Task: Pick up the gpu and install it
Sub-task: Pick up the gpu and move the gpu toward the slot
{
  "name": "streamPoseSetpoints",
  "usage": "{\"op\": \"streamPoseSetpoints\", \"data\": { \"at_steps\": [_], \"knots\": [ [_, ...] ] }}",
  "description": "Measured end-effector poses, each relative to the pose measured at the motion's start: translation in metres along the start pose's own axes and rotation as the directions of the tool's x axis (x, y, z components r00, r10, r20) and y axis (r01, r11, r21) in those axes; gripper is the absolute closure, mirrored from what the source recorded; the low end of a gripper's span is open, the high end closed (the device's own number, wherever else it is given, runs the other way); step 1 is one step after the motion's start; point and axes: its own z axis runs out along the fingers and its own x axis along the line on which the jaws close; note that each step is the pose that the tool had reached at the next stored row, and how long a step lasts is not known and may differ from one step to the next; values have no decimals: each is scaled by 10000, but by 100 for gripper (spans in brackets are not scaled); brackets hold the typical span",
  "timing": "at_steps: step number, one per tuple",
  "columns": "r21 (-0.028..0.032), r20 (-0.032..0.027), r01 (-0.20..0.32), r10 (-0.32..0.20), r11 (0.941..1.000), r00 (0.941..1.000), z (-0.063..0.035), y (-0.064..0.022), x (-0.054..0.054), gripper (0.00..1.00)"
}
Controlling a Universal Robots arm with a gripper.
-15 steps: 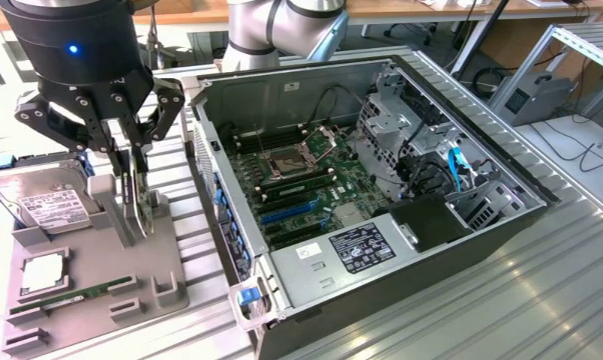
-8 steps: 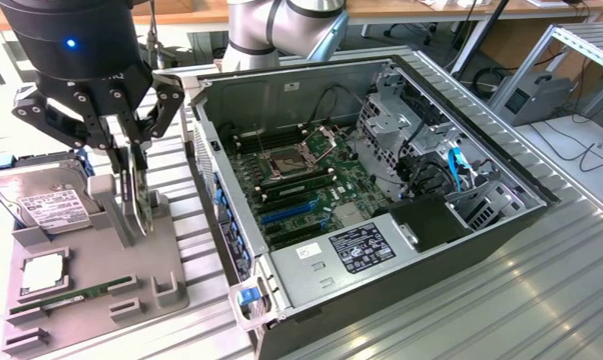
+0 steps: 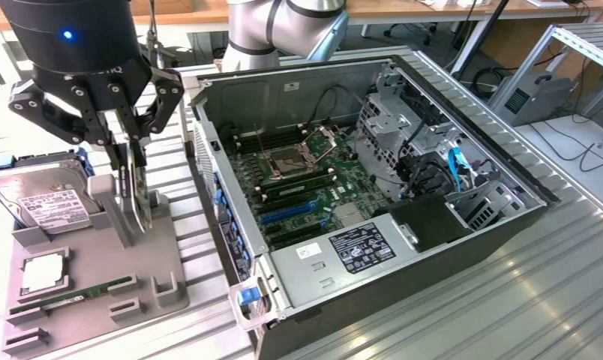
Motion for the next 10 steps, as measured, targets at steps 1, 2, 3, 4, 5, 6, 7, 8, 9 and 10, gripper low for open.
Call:
{"op": "streamPoseSetpoints", "data": {
  "at_steps": [1,2,3,4,5,6,7,8,9,10],
  "knots": [
    [-1,1,0,0,10000,10000,-8,0,0,73],
    [0,0,0,0,10000,10000,-16,0,0,73],
    [0,0,0,0,10000,10000,-24,0,-1,73],
    [-1,1,0,0,10000,10000,-32,0,-1,73],
    [-1,1,0,0,10000,10000,-47,0,-1,73],
    [0,0,0,0,10000,10000,-54,-1,-2,73],
    [0,0,0,0,10000,10000,-61,0,-2,73],
    [0,1,0,0,10000,10000,-67,0,-2,73],
    [-1,0,0,0,10000,10000,-82,-1,-2,73],
    [-1,0,0,0,10000,10000,-88,-1,-3,73]
  ]
}}
